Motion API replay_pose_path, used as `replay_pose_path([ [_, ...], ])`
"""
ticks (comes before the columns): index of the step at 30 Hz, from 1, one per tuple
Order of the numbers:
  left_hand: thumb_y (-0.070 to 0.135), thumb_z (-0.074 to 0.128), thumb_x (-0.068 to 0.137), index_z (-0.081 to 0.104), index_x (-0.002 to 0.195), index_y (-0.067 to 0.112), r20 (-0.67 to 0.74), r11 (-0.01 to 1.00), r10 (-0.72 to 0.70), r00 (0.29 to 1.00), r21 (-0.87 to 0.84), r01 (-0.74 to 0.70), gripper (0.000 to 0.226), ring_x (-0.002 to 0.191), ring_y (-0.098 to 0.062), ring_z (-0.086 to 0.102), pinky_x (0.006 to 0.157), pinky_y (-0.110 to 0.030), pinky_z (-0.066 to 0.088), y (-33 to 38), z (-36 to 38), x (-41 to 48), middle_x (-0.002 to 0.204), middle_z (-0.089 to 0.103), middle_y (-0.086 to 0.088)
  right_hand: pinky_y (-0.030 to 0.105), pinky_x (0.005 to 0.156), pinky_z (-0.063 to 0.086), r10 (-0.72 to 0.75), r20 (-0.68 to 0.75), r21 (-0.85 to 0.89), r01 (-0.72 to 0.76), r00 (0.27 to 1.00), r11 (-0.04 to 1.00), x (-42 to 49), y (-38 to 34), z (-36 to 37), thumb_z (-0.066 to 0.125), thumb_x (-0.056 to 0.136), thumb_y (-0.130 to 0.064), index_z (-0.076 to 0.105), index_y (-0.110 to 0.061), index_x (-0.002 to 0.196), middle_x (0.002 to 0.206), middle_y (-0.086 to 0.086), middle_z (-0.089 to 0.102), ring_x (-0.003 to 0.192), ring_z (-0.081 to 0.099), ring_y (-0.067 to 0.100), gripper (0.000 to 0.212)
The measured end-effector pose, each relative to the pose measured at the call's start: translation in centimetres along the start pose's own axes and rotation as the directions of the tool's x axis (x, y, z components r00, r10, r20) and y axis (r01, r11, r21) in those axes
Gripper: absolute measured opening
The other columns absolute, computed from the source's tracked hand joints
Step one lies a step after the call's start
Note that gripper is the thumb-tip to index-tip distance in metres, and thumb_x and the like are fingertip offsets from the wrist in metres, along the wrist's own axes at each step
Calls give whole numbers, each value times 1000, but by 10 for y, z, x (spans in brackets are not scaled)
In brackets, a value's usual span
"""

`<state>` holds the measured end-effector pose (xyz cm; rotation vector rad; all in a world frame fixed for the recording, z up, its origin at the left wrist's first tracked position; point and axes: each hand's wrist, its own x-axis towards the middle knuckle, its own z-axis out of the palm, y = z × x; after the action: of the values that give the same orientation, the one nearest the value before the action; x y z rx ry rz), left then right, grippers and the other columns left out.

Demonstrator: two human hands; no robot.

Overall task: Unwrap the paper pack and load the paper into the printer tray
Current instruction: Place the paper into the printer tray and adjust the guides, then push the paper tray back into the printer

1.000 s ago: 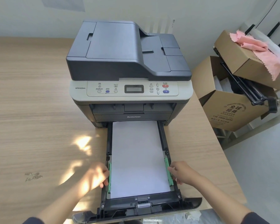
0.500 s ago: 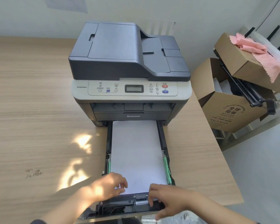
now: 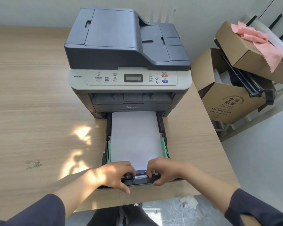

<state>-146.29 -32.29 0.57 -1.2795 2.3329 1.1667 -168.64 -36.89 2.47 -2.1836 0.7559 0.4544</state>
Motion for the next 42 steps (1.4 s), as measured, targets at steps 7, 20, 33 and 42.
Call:
replay_pose_path([
  [7,38,59,84,46,129,25,-143,981,-27,989,186,54,48,121,-18,48,97,-37,45,-11,-21,11,131,53,2,17,74,39,24,-168,12,-23,986,1000,10,13,-18,69,80,-18,62,-9,108,108,9,67,96,60,20,30],
  [20,38,91,40,69,103,20,-585,905,-7,811,342,254,70,101,-23,68,79,-35,57,-42,-68,9,112,70,-3,39,88,53,-43,-686,-250,-180,726,951,42,30,-40,80,52,-21,63,-14,103,108,8,68,101,64,26,55],
  [33,36,84,55,6,147,9,-775,862,-89,625,255,438,123,134,-34,25,115,-44,1,-71,-103,38,138,47,-17,43,113,3,152,-861,-127,-494,485,860,74,37,-89,92,37,-41,36,-1,129,126,19,61,125,49,35,115],
  [42,53,15,93,36,130,-1,-891,793,-47,451,241,559,69,121,-34,39,119,-41,5,-107,-88,48,128,40,-18,37,116,-1,139,-924,-78,-530,357,844,85,62,-85,92,36,-40,39,1,124,128,14,43,120,37,25,110],
])
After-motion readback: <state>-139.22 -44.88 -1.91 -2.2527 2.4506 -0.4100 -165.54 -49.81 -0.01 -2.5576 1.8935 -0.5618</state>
